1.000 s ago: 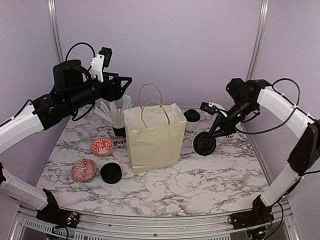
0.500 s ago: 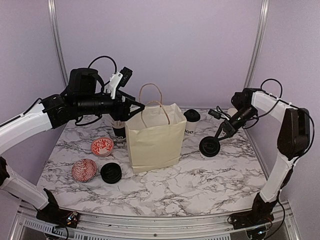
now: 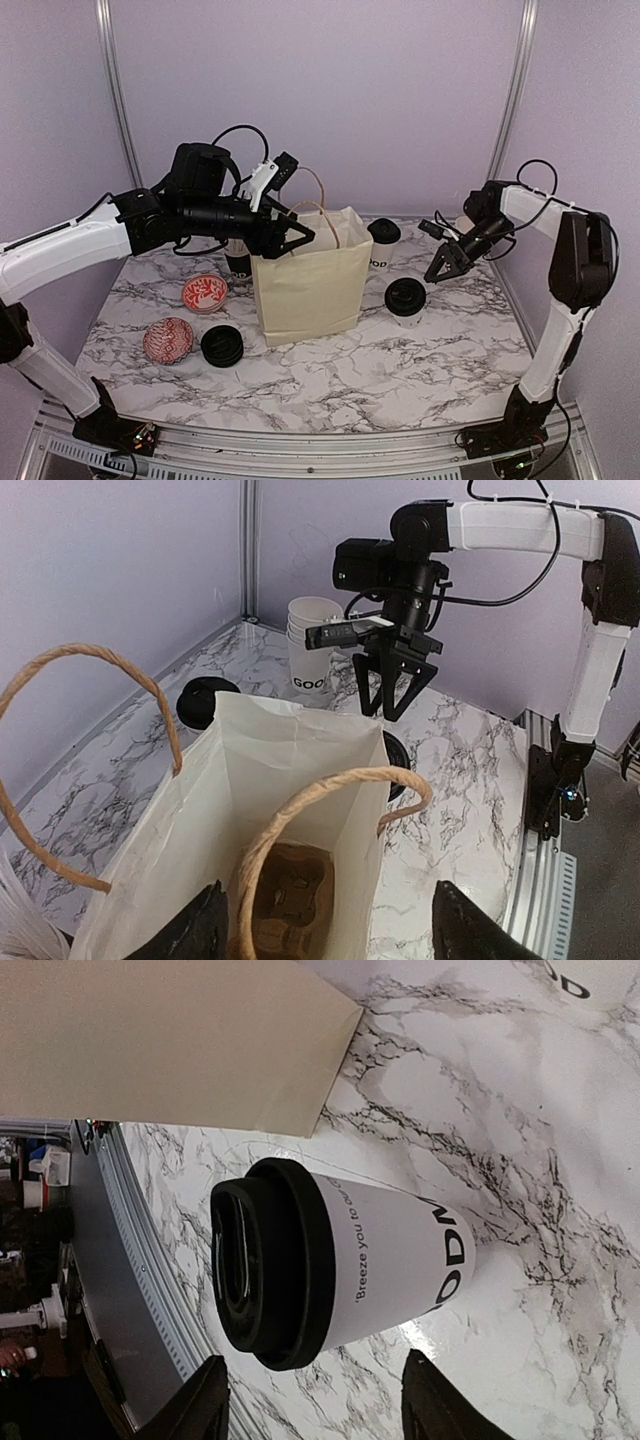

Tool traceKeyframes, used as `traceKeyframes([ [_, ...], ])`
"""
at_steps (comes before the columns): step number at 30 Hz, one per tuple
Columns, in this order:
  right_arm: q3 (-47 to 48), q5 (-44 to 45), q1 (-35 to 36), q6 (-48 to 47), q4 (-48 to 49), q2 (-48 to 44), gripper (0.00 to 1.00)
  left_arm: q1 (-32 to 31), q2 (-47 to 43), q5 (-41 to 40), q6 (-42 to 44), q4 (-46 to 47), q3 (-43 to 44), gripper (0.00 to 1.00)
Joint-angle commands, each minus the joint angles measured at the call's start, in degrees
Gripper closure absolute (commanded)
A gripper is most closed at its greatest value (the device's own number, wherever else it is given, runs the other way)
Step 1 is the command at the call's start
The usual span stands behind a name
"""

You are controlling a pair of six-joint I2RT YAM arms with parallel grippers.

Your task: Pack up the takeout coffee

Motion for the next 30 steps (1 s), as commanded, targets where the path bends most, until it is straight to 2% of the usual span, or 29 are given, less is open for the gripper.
traceKeyframes([
  [1, 2.53, 0.48, -0.72, 0.35, 1.37, -2.94, 0.41, -0.7, 2.65, 0.34, 1.03, -0.56, 3.0, 0.31],
  [3, 2.91, 0.84, -0.73, 0.69, 2.61, -4.61, 0.39, -0.81, 4.24, -0.08, 0.97, -0.52, 4.39, 0.39],
  [6, 3.31, 0.93, -0.71, 1.88, 4.88, -7.32, 0.38, -1.61, 6.01, 1.9, 0.78, -1.6, 9.05, 0.88],
  [7, 3.42, 0.63, -0.71, 2.24, 5.43, -8.21, 0.38, -2.41, 6.07, 2.55, 1.02, -2.47, 11.38, 0.97],
  [8, 3.57, -0.06, -0.77, 2.36, 5.96, -9.04, 0.38, -3.36, 5.55, 1.78, 1.48, -2.95, 13.27, 1.0],
  [12, 4.62, -2.73, 0.57, 0.1, 7.1, -12.17, 0.37, -4.5, 3.26, 1.31, 2.19, -2.45, 14.45, 1.0],
  [18, 2.68, -2.29, 6.5, -3.12, 10.54, -15.86, 0.32, -5.44, 5.04, 3.23, 1.43, -2.73, 9.77, 1.0],
  [20, 0.73, -1.35, 7.55, -3.34, 12.01, -16.11, 0.3, -6.09, 4.77, 3.15, 1.49, -2.96, 8.5, 0.97],
  [23, -1.35, 2.74, 8.54, -4.83, 13.31, -14.77, 0.28, -6.66, 3.66, 3.69, 1.37, -3.19, 6.54, 0.9],
  [25, -3.33, 6.7, 9.59, -6.25, 15.54, -14.18, 0.22, -7.07, 2.94, 4.07, 1.34, -3.33, 5.73, 0.83],
  [26, -4.71, 8.76, 10.16, -7.05, 17.29, -14.06, 0.16, -7.32, 2.72, 4.2, 1.38, -3.53, 5.55, 0.77],
  [27, -6.06, 10.66, 10.88, -7.79, 19.26, -14.13, 0.05, -7.5, 2.47, 4.3, 1.38, -3.82, 5.41, 0.69],
  [28, -7.42, 12.69, 11.58, -8.64, 21.4, -14.13, 0.02, -7.79, 2.23, 4.36, 1.46, -3.97, 5.33, 0.62],
  [30, -9.75, 16.22, 13.93, -10.45, 26.15, -13.94, 0.01, -8.32, 1.79, 4.37, 1.55, -4.11, 5.31, 0.5],
])
